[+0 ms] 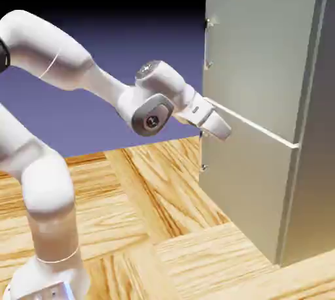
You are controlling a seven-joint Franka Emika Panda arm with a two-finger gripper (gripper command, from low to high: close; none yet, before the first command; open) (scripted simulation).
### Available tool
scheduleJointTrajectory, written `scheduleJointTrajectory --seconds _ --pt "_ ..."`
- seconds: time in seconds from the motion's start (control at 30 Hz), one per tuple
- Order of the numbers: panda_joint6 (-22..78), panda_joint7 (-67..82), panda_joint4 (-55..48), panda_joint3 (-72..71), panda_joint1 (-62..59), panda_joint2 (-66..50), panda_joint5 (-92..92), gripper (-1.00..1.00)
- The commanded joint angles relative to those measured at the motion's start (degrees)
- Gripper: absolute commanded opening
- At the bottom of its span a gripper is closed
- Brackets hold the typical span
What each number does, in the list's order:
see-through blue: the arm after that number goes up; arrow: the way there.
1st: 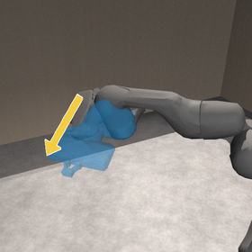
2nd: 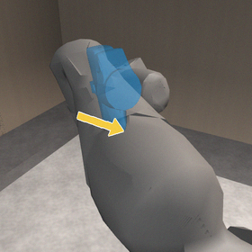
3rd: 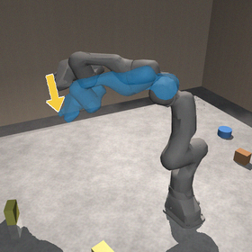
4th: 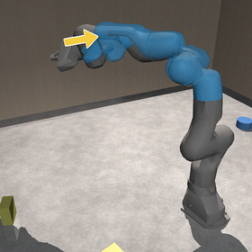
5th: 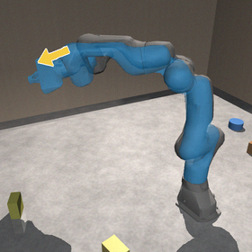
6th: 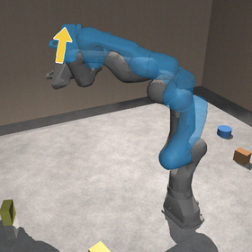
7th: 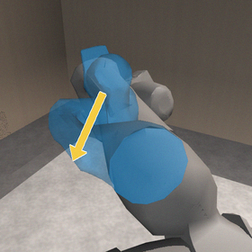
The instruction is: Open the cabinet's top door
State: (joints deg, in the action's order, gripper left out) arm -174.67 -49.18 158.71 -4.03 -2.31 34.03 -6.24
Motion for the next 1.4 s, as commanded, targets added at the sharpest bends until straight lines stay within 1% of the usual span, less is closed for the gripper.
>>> scheduleJointTrajectory --seconds 0.0,1.37 --pt "-0.24 -2.50 -0.85 -1.50 -1.11 0.51 -2.32 0.00" --pt "-10.25 -104.68 -35.62 -62.72 -46.70 21.28 -97.11 0.00"
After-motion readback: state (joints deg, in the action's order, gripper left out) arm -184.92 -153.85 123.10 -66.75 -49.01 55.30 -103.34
